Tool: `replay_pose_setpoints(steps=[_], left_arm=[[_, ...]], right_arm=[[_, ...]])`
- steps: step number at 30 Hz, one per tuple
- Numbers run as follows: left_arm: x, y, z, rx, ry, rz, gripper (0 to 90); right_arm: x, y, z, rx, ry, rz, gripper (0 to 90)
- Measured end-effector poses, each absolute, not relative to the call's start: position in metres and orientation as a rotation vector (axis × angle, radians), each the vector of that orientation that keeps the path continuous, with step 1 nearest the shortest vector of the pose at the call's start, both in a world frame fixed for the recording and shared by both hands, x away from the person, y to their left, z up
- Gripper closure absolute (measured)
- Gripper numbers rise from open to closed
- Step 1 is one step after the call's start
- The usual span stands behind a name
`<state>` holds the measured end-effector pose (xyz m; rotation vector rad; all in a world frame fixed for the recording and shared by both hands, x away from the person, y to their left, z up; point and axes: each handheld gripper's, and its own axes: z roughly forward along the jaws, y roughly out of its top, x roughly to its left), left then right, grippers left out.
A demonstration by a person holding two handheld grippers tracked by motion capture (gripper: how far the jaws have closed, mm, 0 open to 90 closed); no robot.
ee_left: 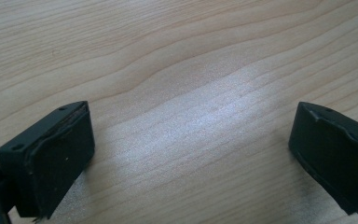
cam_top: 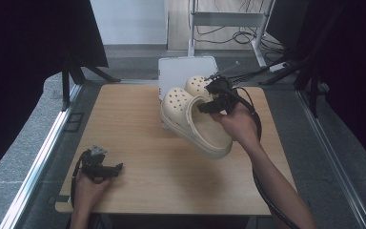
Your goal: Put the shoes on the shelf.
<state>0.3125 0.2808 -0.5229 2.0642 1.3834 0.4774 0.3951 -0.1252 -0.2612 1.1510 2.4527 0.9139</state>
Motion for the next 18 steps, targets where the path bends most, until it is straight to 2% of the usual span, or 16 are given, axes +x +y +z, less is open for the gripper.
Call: replay_pose_setpoints(steps=[18], left_arm=[[0.313,0.281,-0.523,2.07,1.381,0.477,0.2]], right_arm=[[0.471,-0.097,-0.254,1.405,2.278,0.844,64.7]])
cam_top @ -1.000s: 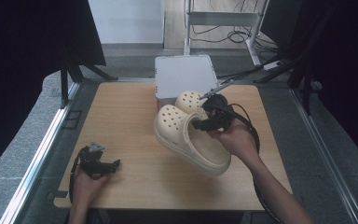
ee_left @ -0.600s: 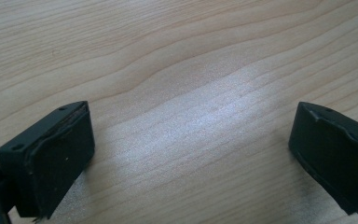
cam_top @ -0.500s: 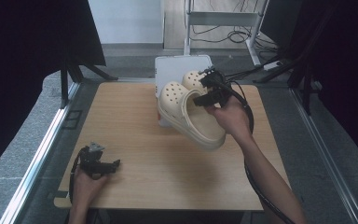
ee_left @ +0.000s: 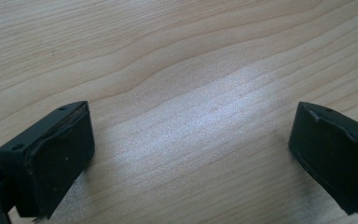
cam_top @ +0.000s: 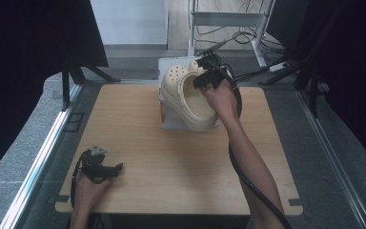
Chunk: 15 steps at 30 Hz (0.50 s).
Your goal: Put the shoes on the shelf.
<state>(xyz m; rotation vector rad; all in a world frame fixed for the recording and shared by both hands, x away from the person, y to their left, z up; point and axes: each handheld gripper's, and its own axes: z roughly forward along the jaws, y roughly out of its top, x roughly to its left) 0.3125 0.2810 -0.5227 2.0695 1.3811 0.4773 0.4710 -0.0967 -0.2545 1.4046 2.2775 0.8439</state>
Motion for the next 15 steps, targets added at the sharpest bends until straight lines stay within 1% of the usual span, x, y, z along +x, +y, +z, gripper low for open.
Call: replay_pose_setpoints(steps=[8,15], left_arm=[[0.312,0.28,-0.523,2.065,1.383,0.474,0.2],[0.312,0.281,-0.523,2.069,1.378,0.467,0.2]], right_arm=[[0.508,-0.079,-0.263,1.508,2.192,0.818,64.7],[0.529,-0.07,-0.268,1.56,2.161,0.814,64.7]])
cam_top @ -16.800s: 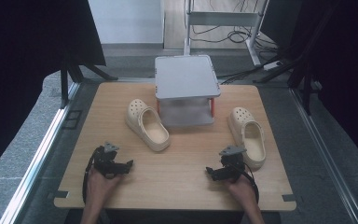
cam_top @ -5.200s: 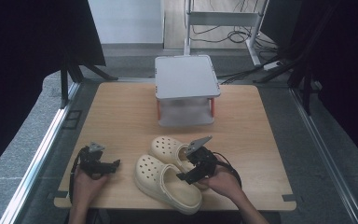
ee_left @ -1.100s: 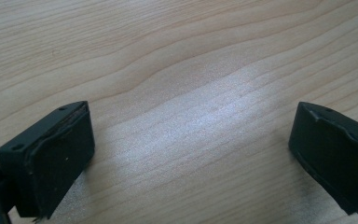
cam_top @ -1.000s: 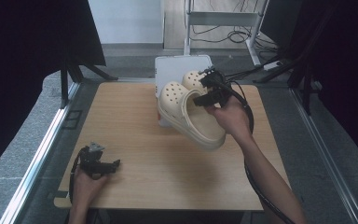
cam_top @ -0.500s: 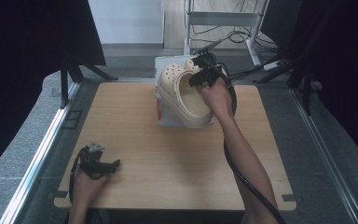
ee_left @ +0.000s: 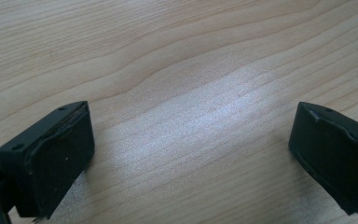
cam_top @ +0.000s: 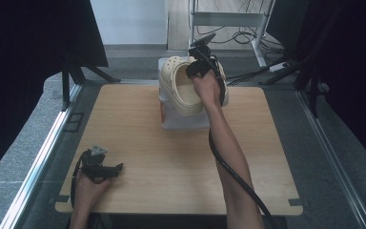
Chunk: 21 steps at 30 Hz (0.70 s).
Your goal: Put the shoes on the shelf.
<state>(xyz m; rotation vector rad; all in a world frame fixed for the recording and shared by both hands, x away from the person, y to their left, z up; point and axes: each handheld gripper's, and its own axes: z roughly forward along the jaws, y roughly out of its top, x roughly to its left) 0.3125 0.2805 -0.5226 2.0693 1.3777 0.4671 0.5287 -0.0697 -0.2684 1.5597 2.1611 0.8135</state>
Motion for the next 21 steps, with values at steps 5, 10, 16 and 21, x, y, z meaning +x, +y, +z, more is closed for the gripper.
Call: replay_pose_setpoints(steps=[5,10,16,21], left_arm=[[0.313,0.28,-0.523,2.072,1.373,0.467,0.1],[0.313,0.28,-0.523,2.072,1.371,0.469,0.2],[0.314,0.279,-0.523,2.072,1.368,0.468,0.1],[0.314,0.279,-0.523,2.072,1.368,0.468,0.2]], right_arm=[[0.545,-0.065,-0.27,1.597,2.117,0.815,64.6],[0.559,-0.06,-0.273,1.636,2.078,0.813,64.6],[0.575,-0.055,-0.279,1.671,2.044,0.806,64.6],[0.584,-0.051,-0.287,1.683,2.029,0.802,64.4]])
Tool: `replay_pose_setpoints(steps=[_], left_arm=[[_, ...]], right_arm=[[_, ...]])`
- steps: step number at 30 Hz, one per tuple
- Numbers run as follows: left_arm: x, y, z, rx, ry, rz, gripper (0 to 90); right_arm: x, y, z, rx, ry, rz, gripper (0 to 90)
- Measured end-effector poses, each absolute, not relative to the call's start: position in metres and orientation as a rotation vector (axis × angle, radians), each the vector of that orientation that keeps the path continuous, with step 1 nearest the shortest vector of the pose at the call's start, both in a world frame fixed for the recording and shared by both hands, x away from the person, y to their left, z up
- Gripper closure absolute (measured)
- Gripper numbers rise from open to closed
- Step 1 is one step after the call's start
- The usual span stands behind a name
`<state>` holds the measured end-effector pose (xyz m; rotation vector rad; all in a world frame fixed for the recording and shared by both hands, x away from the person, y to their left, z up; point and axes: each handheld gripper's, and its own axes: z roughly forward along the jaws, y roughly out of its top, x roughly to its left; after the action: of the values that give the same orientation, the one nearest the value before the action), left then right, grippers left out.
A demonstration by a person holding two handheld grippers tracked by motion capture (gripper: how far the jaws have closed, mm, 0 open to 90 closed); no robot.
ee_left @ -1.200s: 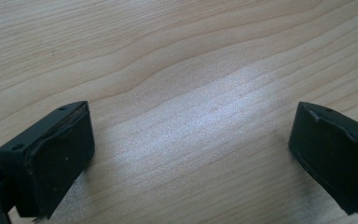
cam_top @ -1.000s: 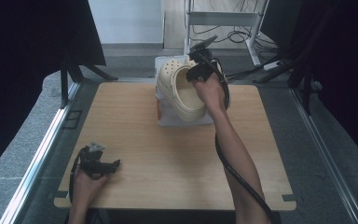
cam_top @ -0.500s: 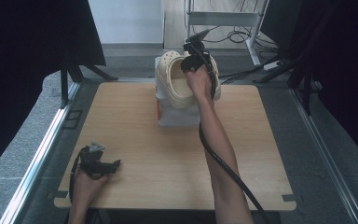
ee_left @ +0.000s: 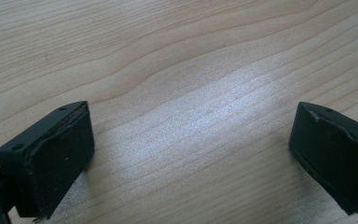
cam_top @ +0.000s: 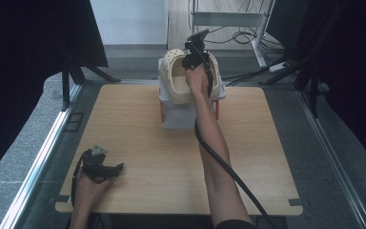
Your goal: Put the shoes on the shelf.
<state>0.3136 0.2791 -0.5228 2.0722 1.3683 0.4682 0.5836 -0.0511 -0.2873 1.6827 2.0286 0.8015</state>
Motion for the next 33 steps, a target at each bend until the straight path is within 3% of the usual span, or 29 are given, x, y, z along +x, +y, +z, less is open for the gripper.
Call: replay_pose_setpoints(steps=[12,18,25,33], left_arm=[[0.314,0.279,-0.523,2.072,1.366,0.471,0.2],[0.314,0.279,-0.523,2.072,1.366,0.471,0.2],[0.314,0.279,-0.523,2.072,1.366,0.471,0.2],[0.314,0.279,-0.523,2.072,1.366,0.471,0.2]], right_arm=[[0.591,-0.047,-0.299,1.679,2.044,0.815,63.6],[0.589,-0.05,-0.299,1.637,2.074,0.841,58.2],[0.583,-0.052,-0.295,1.486,2.15,0.818,36.9],[0.574,-0.053,-0.292,1.37,2.216,0.8,24.6]])
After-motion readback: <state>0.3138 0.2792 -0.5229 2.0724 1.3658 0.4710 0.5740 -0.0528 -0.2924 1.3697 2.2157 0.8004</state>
